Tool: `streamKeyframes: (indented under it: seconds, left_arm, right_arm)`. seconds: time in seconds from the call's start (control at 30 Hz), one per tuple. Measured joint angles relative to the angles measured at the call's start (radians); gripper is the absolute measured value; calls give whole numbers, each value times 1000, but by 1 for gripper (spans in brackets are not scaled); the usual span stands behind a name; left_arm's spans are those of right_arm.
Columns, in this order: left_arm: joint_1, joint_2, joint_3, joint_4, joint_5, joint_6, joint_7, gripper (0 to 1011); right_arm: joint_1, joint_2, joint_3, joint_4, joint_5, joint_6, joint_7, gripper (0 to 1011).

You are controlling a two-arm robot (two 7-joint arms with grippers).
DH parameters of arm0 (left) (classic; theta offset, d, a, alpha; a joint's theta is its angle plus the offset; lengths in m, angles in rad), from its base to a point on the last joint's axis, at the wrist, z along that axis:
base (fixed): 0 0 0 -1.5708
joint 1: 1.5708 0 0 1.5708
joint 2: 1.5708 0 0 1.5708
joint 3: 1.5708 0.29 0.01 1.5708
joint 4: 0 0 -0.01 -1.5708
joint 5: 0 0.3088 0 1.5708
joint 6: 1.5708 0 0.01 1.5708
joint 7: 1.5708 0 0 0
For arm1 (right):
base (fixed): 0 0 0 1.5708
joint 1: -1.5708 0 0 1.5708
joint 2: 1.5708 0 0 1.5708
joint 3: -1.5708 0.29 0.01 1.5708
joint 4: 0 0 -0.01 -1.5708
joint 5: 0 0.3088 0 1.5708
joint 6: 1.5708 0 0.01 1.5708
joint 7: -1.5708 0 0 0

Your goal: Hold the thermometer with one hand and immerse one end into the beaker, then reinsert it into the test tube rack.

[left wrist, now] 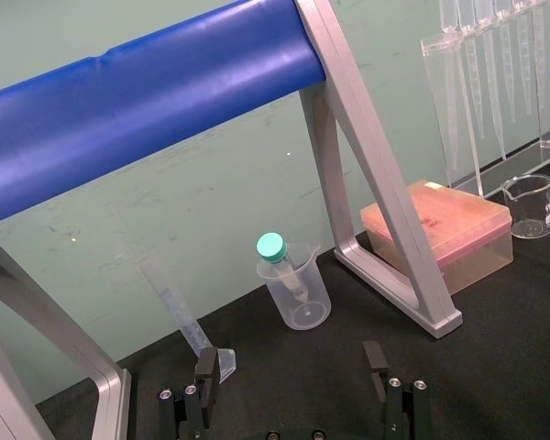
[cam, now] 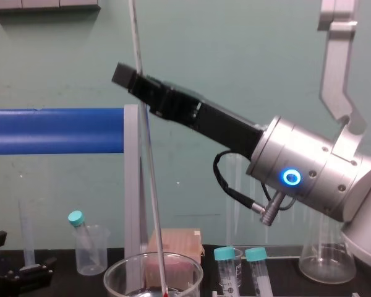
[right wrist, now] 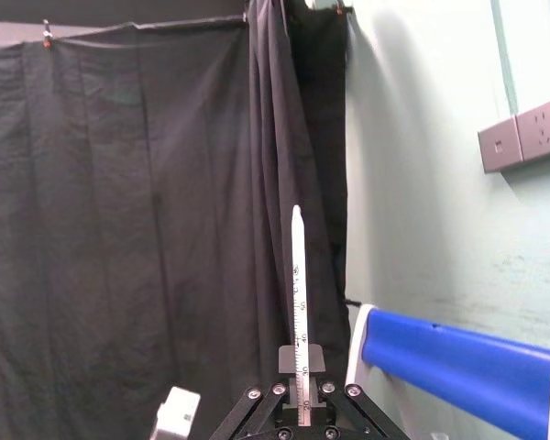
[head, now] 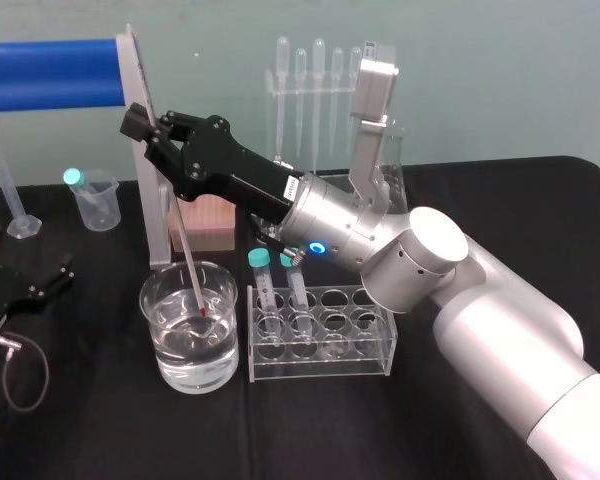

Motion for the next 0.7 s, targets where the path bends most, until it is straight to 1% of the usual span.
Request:
streamKeyframes:
  seconds: [0.2, 0.4, 0.7]
  left_arm:
    - [0, 0, 0, 0, 0, 0, 0, 1008]
    - [0, 0, 0, 0, 0, 0, 0, 1008]
    - [0, 0, 0, 0, 0, 0, 0, 1008]
  right_arm:
    - [6, -10, -8, 35, -19, -2, -2, 56]
    - [13, -27, -17, 79, -41, -5, -2, 56]
    - [19, -43, -19, 121, -59, -8, 3, 56]
